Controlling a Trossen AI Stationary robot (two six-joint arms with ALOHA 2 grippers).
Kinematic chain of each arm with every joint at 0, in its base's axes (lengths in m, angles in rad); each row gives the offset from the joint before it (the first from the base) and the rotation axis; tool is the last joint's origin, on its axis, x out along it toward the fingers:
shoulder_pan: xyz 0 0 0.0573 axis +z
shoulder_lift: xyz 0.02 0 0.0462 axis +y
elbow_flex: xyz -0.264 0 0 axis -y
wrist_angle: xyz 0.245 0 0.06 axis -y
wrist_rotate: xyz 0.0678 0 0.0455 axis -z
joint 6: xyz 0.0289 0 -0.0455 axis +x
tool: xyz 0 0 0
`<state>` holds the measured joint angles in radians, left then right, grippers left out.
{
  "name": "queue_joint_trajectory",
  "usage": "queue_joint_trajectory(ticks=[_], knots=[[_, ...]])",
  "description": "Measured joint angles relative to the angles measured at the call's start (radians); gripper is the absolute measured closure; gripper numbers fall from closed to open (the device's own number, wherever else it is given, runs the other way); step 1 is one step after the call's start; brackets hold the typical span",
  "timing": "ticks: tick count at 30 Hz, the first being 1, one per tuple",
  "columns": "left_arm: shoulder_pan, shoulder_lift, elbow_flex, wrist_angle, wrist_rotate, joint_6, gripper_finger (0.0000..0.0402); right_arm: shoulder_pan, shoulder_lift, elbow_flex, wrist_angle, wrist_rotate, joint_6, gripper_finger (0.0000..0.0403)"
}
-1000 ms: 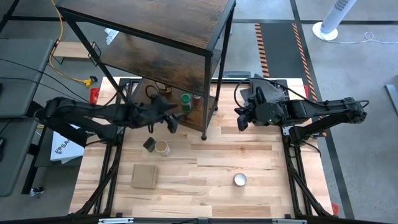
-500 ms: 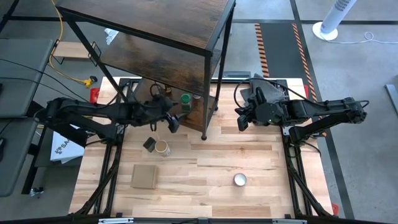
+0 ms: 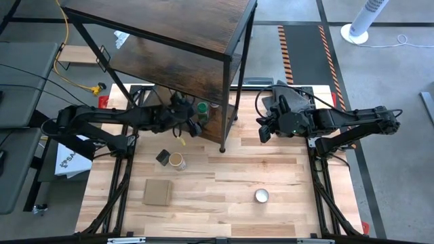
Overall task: Shelf spices
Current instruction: Remove the green seasoning bottle from the shelf
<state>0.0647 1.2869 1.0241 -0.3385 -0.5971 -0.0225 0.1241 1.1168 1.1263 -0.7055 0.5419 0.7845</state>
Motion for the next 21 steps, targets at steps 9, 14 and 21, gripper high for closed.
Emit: queue_joint_trajectory(ticks=[9,14,21], knots=[[0.075,0.045,0.0,0.002,0.086,-0.015,0.0009,0.0,0.0,0.0,-0.003,0.007,0.016,0.0403],[0.13,0.092,-0.001,0.044,0.177,0.011,0.0009,0.0,0.0,0.0,-0.005,0.007,0.023,0.0403],[0.154,0.129,-0.001,0.043,0.323,0.05,0.0009,0.0,0.0,0.0,-0.006,0.007,0.023,0.0403]])
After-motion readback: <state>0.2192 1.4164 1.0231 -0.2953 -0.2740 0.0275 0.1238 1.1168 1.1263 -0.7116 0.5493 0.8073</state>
